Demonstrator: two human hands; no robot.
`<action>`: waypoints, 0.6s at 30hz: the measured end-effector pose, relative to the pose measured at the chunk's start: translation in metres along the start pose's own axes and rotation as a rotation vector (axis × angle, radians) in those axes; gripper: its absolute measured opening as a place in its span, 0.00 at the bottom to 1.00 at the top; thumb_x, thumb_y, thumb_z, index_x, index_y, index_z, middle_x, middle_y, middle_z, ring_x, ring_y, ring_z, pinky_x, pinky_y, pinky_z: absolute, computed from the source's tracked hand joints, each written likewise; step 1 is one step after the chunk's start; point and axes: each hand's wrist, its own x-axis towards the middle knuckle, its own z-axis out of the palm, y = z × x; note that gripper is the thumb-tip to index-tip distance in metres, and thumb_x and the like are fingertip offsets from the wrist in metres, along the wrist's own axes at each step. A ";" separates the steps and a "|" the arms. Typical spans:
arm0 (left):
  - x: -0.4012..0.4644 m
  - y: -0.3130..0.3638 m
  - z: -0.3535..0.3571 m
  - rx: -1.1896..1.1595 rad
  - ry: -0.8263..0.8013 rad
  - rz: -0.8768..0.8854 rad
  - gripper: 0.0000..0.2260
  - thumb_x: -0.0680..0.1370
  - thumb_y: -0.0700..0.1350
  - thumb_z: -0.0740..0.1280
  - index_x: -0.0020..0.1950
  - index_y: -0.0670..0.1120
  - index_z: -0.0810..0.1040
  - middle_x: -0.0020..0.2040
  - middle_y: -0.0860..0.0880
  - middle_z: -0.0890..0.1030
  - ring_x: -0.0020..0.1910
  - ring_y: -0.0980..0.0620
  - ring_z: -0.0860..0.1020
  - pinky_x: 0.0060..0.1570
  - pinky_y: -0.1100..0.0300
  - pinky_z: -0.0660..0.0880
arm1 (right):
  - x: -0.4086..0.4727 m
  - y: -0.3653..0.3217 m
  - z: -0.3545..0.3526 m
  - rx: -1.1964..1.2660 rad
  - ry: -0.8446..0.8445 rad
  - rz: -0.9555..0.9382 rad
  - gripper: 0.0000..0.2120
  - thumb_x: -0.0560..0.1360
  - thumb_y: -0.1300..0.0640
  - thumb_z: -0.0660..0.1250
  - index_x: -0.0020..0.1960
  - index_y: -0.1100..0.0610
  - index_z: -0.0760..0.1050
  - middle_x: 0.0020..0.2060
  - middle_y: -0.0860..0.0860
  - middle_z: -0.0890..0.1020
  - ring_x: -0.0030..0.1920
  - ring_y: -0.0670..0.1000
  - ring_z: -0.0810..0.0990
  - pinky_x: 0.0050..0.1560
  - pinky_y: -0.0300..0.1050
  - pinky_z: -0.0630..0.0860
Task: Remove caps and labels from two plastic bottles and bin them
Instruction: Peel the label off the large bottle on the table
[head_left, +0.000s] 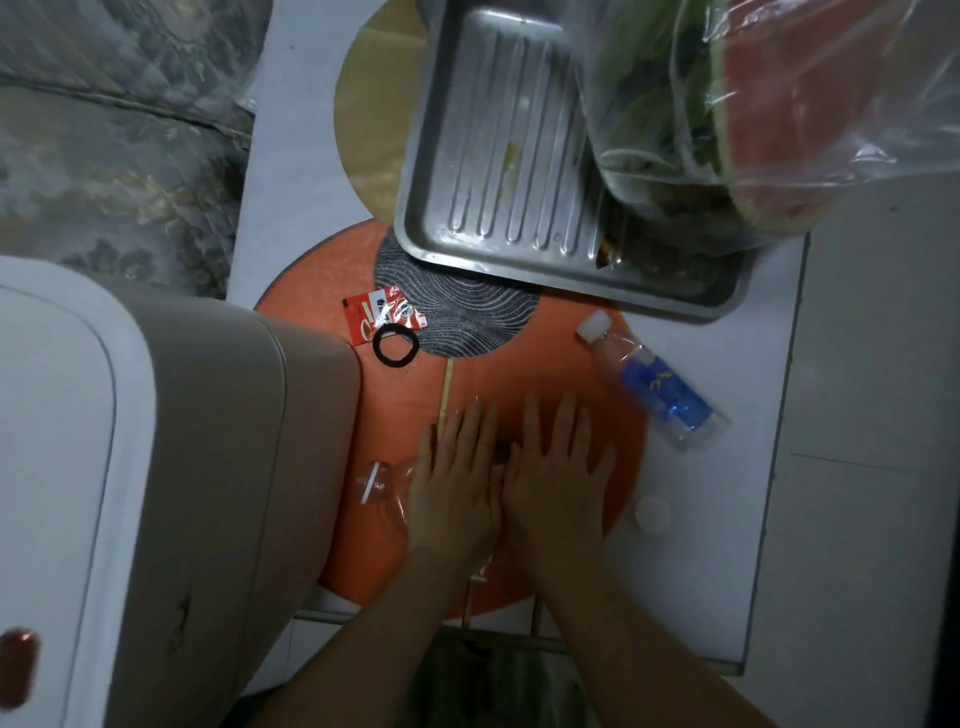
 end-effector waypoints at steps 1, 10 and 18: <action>-0.001 0.000 -0.001 -0.013 -0.004 0.001 0.26 0.80 0.51 0.43 0.77 0.45 0.50 0.79 0.46 0.52 0.78 0.47 0.49 0.75 0.48 0.43 | -0.001 0.001 -0.001 0.014 -0.012 -0.007 0.29 0.78 0.45 0.48 0.76 0.54 0.48 0.74 0.64 0.57 0.73 0.64 0.58 0.68 0.69 0.58; -0.037 -0.003 -0.027 0.003 0.168 -0.074 0.25 0.78 0.52 0.56 0.74 0.46 0.64 0.75 0.43 0.65 0.73 0.43 0.65 0.71 0.43 0.54 | -0.009 0.003 -0.003 0.072 0.066 -0.018 0.31 0.76 0.43 0.45 0.75 0.54 0.49 0.76 0.61 0.55 0.73 0.62 0.57 0.68 0.63 0.62; -0.102 -0.007 -0.010 -0.528 0.320 -0.652 0.26 0.72 0.63 0.63 0.61 0.46 0.69 0.59 0.42 0.75 0.56 0.42 0.75 0.54 0.45 0.73 | -0.016 0.007 0.005 0.175 0.137 0.069 0.25 0.79 0.49 0.52 0.74 0.53 0.54 0.74 0.59 0.60 0.69 0.61 0.64 0.63 0.57 0.67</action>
